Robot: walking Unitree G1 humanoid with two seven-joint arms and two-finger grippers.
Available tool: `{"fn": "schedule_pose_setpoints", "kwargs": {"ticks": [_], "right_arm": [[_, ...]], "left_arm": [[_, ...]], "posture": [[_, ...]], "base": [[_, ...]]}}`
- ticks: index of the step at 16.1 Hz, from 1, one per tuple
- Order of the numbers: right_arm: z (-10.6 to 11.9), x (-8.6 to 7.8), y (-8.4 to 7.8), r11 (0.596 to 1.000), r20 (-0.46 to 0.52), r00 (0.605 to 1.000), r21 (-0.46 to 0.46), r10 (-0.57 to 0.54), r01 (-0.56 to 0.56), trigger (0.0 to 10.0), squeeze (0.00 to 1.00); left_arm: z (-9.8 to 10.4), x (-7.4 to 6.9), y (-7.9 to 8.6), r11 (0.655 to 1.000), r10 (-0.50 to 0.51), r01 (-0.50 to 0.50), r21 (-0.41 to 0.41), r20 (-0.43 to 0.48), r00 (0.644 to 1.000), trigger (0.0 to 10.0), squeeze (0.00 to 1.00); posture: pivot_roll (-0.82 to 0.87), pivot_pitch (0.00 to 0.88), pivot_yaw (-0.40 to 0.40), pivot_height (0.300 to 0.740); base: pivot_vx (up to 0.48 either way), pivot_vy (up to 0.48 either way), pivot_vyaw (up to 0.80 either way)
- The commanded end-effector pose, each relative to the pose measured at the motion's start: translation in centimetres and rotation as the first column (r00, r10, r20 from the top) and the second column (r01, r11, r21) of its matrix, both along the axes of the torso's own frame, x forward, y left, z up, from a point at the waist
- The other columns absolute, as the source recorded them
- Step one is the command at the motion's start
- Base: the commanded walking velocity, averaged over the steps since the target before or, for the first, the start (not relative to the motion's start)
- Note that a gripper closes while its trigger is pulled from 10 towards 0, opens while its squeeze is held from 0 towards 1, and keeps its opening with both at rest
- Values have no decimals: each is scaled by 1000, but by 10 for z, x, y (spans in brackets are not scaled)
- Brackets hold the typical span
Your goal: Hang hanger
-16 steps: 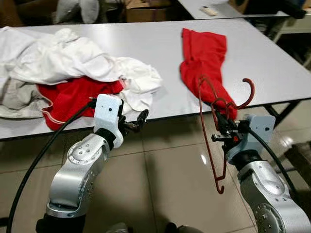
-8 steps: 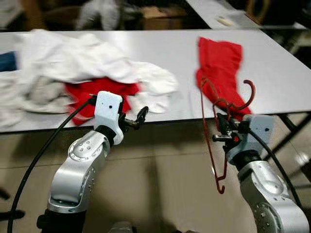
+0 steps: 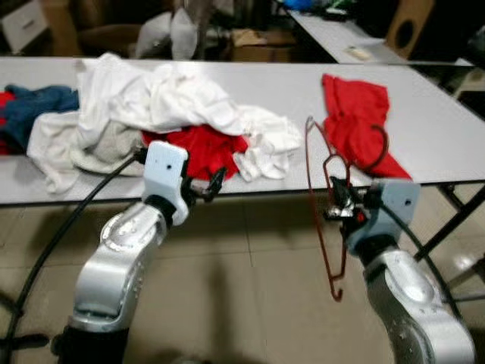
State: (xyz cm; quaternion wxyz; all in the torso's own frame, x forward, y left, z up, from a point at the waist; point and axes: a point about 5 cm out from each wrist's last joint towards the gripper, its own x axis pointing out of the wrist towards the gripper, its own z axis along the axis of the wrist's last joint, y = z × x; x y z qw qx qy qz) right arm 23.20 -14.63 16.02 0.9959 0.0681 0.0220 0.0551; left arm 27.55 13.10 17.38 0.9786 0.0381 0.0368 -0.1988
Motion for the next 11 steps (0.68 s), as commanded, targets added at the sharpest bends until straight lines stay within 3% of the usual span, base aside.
{"fn": "schedule_pose_setpoints", "kwargs": {"ticks": [1,3,4,6,9,11], "right_arm": [[-3,0,0,1000,-12,1000,2,-9,9,10000,0],[-4,-1,0,1000,-13,1000,3,-13,13,10000,0],[-4,-1,0,1000,-13,1000,4,-16,16,10000,0],[-5,-1,-1,1000,-13,1000,5,-22,22,10000,0],[-6,-2,-3,999,-16,999,7,-33,33,10000,0],[-7,-2,-3,999,-21,999,4,-36,36,10000,0]], "left_arm": [[0,1,3,1000,2,-2,15,-2,1000,10000,1000],[1,2,0,998,-15,15,56,12,1000,10000,1000],[0,3,0,997,-17,17,76,9,1000,10000,1000],[-1,3,0,997,-16,15,71,5,1000,10000,1000],[-3,3,0,999,-4,4,52,-6,1000,10000,1000],[-5,3,0,997,-2,2,71,-11,1000,10000,902]], "posture": [[18,11,-2,740],[17,8,3,740],[16,6,5,740],[15,6,7,740],[14,7,7,740],[15,7,6,740]], "base": [[0,341,0],[0,141,0],[0,-480,0],[0,-480,0],[0,0,0],[0,0,0]]}}
